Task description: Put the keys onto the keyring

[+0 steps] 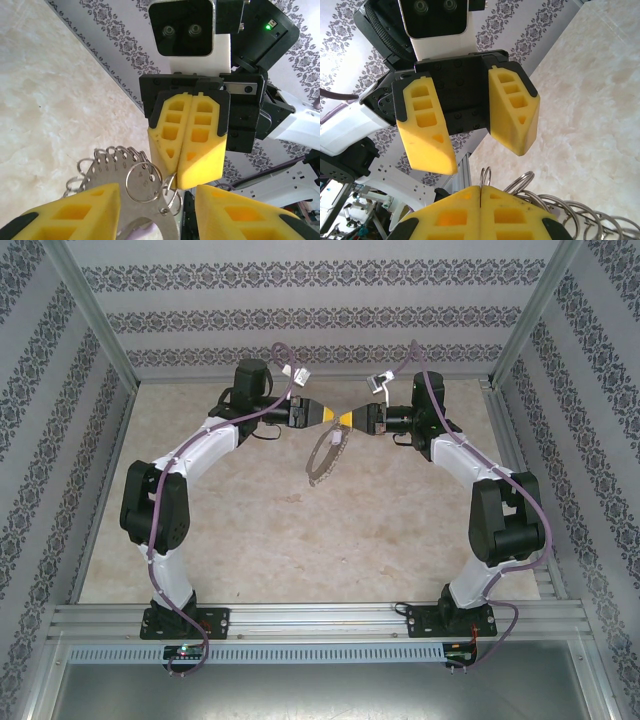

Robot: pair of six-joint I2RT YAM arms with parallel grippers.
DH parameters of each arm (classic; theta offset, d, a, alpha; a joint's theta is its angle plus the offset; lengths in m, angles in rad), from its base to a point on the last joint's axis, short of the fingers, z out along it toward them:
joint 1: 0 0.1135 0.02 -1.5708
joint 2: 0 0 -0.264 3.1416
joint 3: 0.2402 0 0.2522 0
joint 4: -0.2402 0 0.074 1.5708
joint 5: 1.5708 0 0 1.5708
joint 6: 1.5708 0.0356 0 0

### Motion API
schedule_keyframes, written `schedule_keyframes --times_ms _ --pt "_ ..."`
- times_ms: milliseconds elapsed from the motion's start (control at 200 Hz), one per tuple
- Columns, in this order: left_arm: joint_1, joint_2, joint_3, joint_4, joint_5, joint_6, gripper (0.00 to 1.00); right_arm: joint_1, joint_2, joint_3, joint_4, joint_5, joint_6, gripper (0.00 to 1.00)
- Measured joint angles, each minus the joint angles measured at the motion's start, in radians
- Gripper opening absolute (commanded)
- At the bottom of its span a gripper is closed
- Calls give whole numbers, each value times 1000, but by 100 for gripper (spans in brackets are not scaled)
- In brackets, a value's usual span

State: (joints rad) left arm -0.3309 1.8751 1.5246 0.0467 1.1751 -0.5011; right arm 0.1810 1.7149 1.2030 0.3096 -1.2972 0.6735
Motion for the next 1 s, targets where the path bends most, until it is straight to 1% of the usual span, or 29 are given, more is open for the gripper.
schedule_keyframes --times_ms 365,690,764,894,999 --pt "-2 0 1 55 5 -42 43 0 0 0 0 0 0 0" --pt "-16 2 4 59 23 -50 43 11 0 0 0 0 0 0" --pt "-17 2 4 59 26 -53 40 11 0 0 0 0 0 0" --pt "-17 2 4 60 30 -56 29 11 0 0 0 0 0 0" --pt "-17 2 4 66 31 -60 27 11 0 0 0 1 0 0"
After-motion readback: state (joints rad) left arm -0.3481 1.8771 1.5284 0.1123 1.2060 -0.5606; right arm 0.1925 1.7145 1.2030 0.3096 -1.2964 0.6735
